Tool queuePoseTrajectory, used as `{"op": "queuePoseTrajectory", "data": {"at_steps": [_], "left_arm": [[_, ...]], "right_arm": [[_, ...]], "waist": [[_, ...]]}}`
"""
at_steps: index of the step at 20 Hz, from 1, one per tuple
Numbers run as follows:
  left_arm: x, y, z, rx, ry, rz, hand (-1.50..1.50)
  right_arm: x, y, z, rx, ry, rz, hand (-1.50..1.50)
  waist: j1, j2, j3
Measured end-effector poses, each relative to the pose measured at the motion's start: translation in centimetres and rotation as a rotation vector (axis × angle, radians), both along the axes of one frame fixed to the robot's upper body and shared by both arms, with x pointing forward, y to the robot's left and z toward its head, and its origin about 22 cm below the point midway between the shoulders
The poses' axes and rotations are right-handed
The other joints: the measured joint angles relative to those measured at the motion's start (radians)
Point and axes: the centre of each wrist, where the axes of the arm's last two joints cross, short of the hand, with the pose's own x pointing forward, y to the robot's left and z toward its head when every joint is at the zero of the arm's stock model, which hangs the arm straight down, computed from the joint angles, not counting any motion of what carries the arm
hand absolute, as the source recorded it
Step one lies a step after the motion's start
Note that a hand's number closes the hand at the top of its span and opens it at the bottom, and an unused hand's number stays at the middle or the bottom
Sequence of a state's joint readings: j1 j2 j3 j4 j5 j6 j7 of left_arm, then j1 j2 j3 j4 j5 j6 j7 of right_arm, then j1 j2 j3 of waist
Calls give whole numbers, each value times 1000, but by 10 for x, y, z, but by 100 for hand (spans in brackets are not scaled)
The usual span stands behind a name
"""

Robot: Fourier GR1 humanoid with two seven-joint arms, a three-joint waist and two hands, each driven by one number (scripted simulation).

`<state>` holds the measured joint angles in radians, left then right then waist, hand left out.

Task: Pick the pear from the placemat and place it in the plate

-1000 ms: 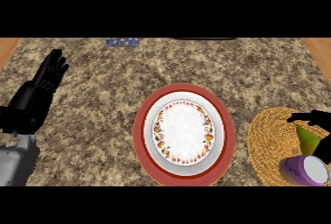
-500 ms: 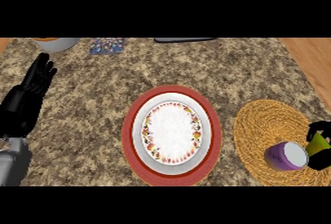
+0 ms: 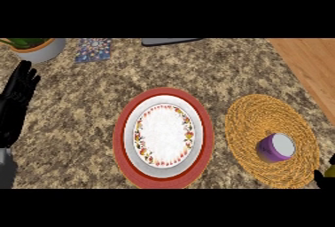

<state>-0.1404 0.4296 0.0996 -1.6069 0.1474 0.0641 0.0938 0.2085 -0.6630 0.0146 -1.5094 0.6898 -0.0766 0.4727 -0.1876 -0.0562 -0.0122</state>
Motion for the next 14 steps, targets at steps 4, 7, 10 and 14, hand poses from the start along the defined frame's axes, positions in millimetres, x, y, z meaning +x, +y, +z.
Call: {"op": "queuePoseTrajectory", "data": {"at_steps": [4,7,10,14], "left_arm": [[-2,0,1,-3,-3,-4,0],[-4,-4,1,-11,-2,-23,0],[-2,-8,5,-10,-10,-40,0],[2,-17,8,-9,-20,-82,0]], "right_arm": [[-15,40,21,31,-180,64,150],[-27,76,43,85,-330,127,150],[-45,112,68,155,-457,169,150],[-69,145,90,229,-524,190,150]], "waist": [[9,4,0],[27,8,2],[48,17,3],[84,30,4]]}}
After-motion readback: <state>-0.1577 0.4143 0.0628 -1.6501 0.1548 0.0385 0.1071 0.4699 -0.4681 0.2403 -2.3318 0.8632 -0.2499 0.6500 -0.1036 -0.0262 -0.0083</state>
